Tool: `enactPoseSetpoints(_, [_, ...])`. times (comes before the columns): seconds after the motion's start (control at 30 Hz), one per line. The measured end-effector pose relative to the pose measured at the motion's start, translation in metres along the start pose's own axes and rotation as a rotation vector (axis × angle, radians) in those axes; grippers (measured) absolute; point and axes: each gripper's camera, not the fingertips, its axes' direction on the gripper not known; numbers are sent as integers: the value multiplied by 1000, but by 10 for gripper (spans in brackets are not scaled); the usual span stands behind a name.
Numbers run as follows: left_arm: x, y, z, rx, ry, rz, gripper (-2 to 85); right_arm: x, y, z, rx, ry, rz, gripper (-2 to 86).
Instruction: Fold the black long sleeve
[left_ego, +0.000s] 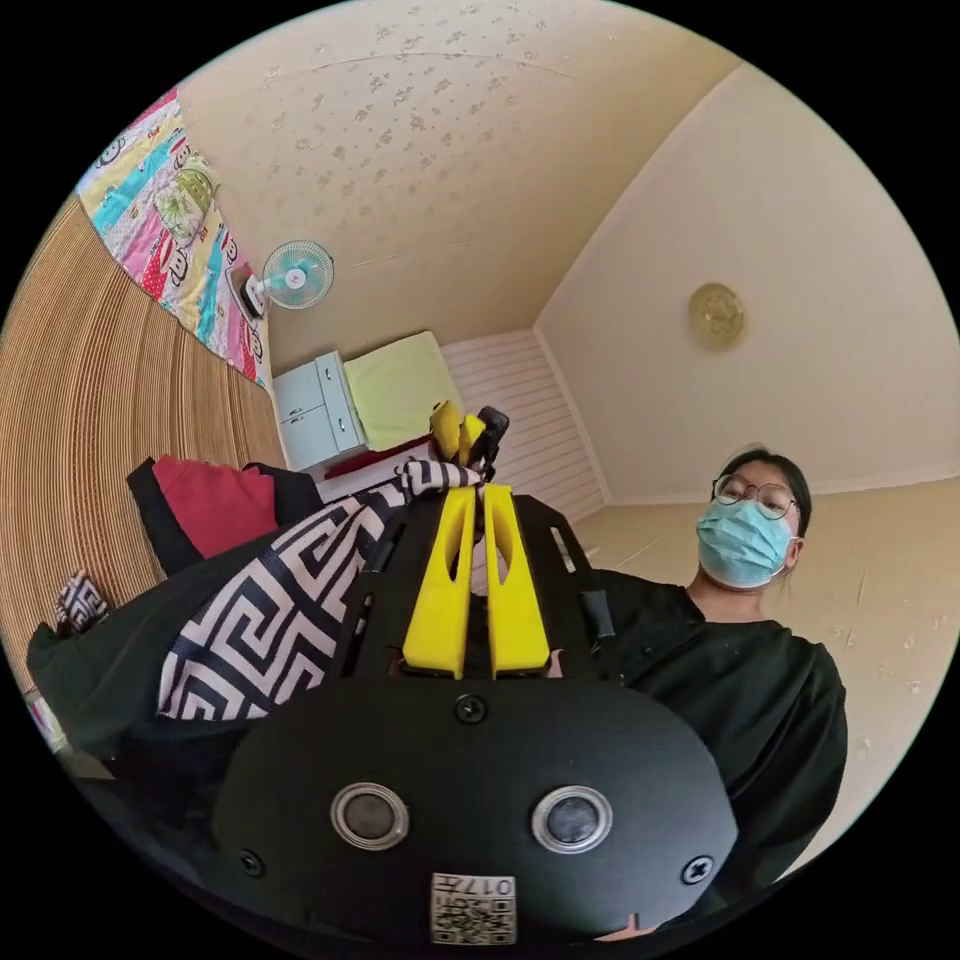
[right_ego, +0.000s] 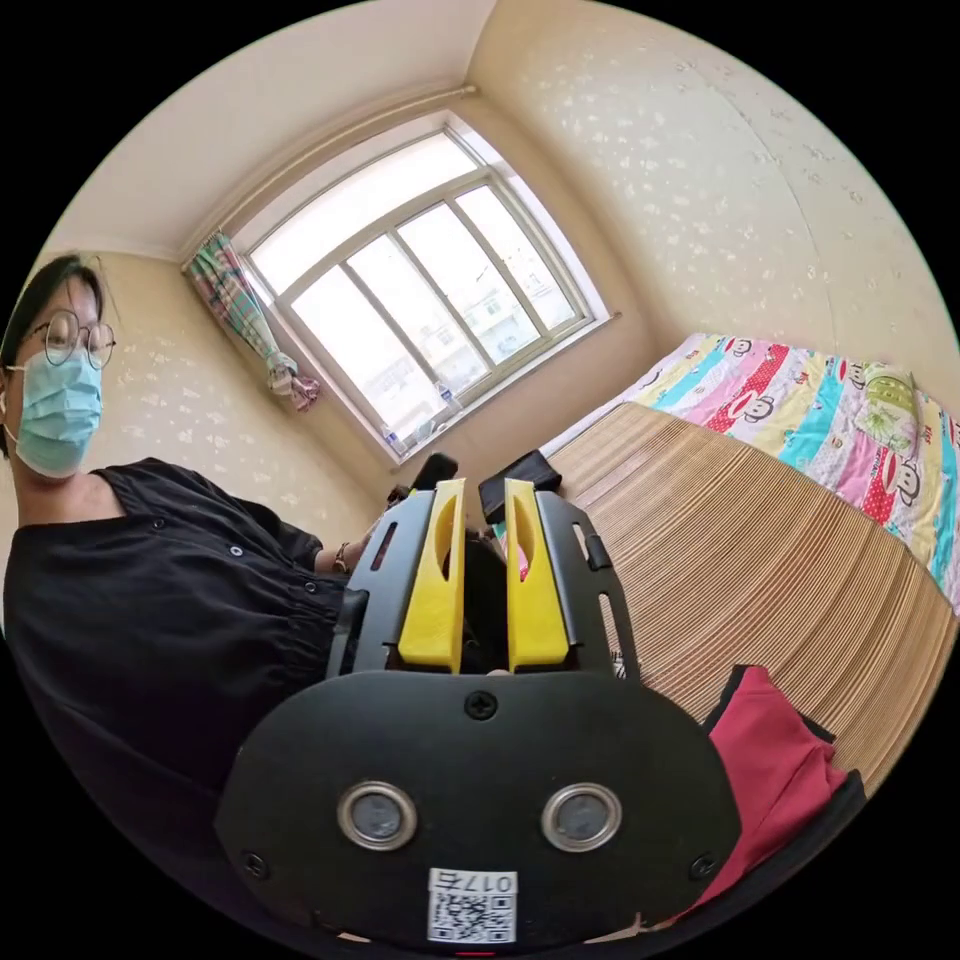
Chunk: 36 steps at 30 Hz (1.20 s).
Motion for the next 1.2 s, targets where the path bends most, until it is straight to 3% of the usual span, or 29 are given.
enactPoseSetpoints(0.2, [-3, -7, 21, 7, -144, 58, -9, -31, 19, 54, -86, 74, 38, 89])
enactPoseSetpoints(0.4, [-6, -9, 81, -82, -219, 132, -9, -57, 17, 78, -155, 342, 7, 108])
enactPoseSetpoints(0.57, [-5, 0, 114, -128, -272, 215, -8, -75, 26, 79, -109, 608, -29, 51])
enactPoseSetpoints(0.77, [-3, 21, 123, -145, -206, 331, 2, -97, 61, 7, 93, 493, -336, 24])
enactPoseSetpoints(0.87, [11, 35, 119, -143, -174, 433, -4, -95, 72, -55, 174, 475, -370, 18])
enactPoseSetpoints(1.0, [17, 55, 111, -133, -327, 474, 7, -95, 85, -125, 262, 440, -427, 14])
enactPoseSetpoints(1.2, [-25, 78, 143, -267, -634, 310, 67, -103, 111, -244, 471, 99, -694, 14])
